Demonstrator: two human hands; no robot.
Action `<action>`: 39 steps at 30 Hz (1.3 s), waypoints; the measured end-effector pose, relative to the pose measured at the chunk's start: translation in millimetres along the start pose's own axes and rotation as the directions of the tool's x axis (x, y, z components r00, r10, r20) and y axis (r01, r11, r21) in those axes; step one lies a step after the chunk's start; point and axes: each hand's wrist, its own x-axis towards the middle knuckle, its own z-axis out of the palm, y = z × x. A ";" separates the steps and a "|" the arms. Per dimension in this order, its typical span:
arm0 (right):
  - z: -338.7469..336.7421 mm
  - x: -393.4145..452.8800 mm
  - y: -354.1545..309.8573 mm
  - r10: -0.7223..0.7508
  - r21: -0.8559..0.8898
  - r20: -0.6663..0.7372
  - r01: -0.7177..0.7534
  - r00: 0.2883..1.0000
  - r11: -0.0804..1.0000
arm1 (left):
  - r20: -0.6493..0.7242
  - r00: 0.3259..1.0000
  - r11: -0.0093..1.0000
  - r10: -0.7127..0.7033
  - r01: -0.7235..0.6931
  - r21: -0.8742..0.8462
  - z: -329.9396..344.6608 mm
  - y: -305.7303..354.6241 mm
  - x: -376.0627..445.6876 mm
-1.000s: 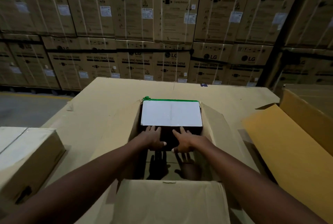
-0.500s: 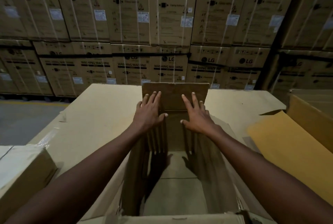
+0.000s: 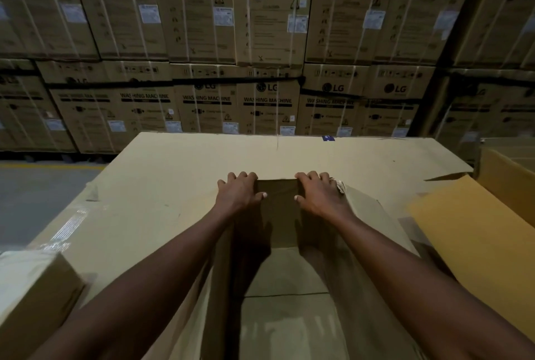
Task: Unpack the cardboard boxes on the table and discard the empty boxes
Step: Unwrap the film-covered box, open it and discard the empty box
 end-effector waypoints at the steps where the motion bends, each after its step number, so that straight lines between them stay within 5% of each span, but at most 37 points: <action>1: -0.2 -0.4 -0.6 0.003 0.004 0.005 -0.003 1.000 1.000 | 0.004 1.000 1.000 0.000 0.000 -0.005 -0.4 -0.3 0.8; 9: -19.8 -27.9 11.8 0.042 0.197 -0.068 -0.028 0.997 0.980 | -0.093 0.994 0.943 0.058 -0.085 -0.321 -8.9 -18.4 -20.6; 15: -32.1 -84.4 62.0 0.194 0.341 -0.084 -0.155 0.977 0.927 | -0.178 0.980 0.821 -0.090 -0.028 -0.570 -5.6 -47.5 -97.9; 25: -13.6 -227.9 139.1 0.241 0.584 0.151 -0.283 0.959 0.761 | -0.045 0.962 0.779 -0.270 0.191 -0.597 19.0 -97.9 -237.8; 31: -19.6 -281.0 147.7 0.222 0.675 0.076 -0.214 0.972 0.706 | -0.046 0.949 0.713 -0.312 0.202 -0.671 -5.0 -89.4 -287.2; 36: -58.3 -285.3 142.6 0.244 0.749 -0.036 -0.135 0.969 0.649 | -0.140 0.949 0.735 -0.281 0.119 -0.668 -46.2 -84.6 -295.0; 39: -95.6 -278.7 137.8 0.209 0.703 -0.075 -0.097 0.975 0.704 | -0.138 0.972 0.787 -0.190 0.067 -0.614 -83.9 -84.5 -287.7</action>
